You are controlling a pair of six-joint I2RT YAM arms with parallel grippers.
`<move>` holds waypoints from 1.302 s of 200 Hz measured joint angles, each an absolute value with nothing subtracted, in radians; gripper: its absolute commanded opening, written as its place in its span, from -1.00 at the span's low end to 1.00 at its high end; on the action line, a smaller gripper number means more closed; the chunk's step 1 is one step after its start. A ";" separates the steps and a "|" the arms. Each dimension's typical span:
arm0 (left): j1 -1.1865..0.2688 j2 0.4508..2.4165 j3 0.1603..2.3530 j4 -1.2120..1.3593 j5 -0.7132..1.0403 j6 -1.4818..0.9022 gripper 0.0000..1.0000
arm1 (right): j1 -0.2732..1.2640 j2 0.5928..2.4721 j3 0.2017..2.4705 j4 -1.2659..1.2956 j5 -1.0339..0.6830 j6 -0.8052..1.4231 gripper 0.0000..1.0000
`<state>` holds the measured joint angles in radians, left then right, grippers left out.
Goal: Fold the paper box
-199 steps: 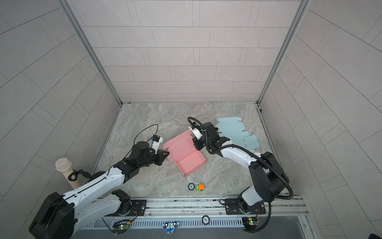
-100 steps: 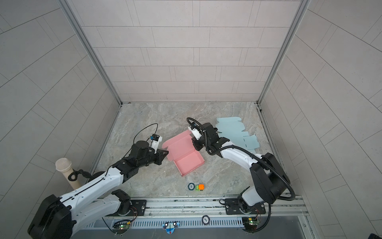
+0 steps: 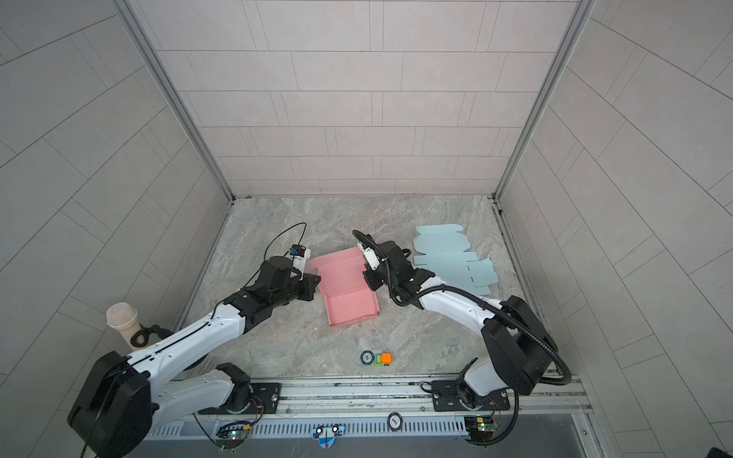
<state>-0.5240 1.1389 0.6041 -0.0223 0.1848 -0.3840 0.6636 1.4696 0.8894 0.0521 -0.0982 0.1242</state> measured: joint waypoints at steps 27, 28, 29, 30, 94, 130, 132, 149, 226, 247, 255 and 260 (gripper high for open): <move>-0.524 1.158 0.604 0.007 0.177 -0.380 -0.92 | 0.678 1.493 0.902 0.057 -0.045 0.155 -0.95; -0.524 1.159 0.604 0.009 0.176 -0.379 -0.92 | 0.679 1.494 0.903 0.057 -0.043 0.156 -0.95; -0.524 1.159 0.604 0.010 0.176 -0.379 -0.92 | 0.680 1.494 0.903 0.057 -0.041 0.156 -0.94; -0.524 1.160 0.604 0.011 0.176 -0.378 -0.92 | 0.681 1.495 0.903 0.057 -0.038 0.158 -0.94; -0.521 1.251 0.677 0.094 0.123 -0.340 -0.92 | 0.698 1.582 0.976 0.085 0.093 0.181 -0.83; -0.516 1.309 0.712 0.164 0.087 -0.319 -0.92 | 0.698 1.623 1.032 0.077 0.146 0.177 -0.80; -0.516 1.311 0.712 0.168 0.086 -0.318 -0.93 | 0.697 1.626 1.036 0.076 0.148 0.177 -0.80; -0.515 1.333 0.712 0.192 0.076 -0.308 -0.93 | 0.697 1.645 1.049 0.075 0.161 0.176 -0.79; -0.514 1.386 0.575 0.439 0.070 -0.297 -0.94 | 0.701 1.671 1.011 0.123 0.158 0.176 -0.79; -0.523 1.386 0.532 0.496 0.065 -0.298 -0.93 | 0.710 1.666 0.981 0.146 0.162 0.172 -0.79; -0.529 1.388 0.515 0.514 0.060 -0.298 -0.93 | 0.715 1.662 0.969 0.149 0.164 0.170 -0.79; -0.532 1.390 0.506 0.528 0.057 -0.298 -0.93 | 0.719 1.660 0.960 0.152 0.165 0.169 -0.79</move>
<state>-0.5320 1.3895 0.5060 0.5278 0.0566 -0.2981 0.7189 1.6600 0.9604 0.1516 0.1650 0.1692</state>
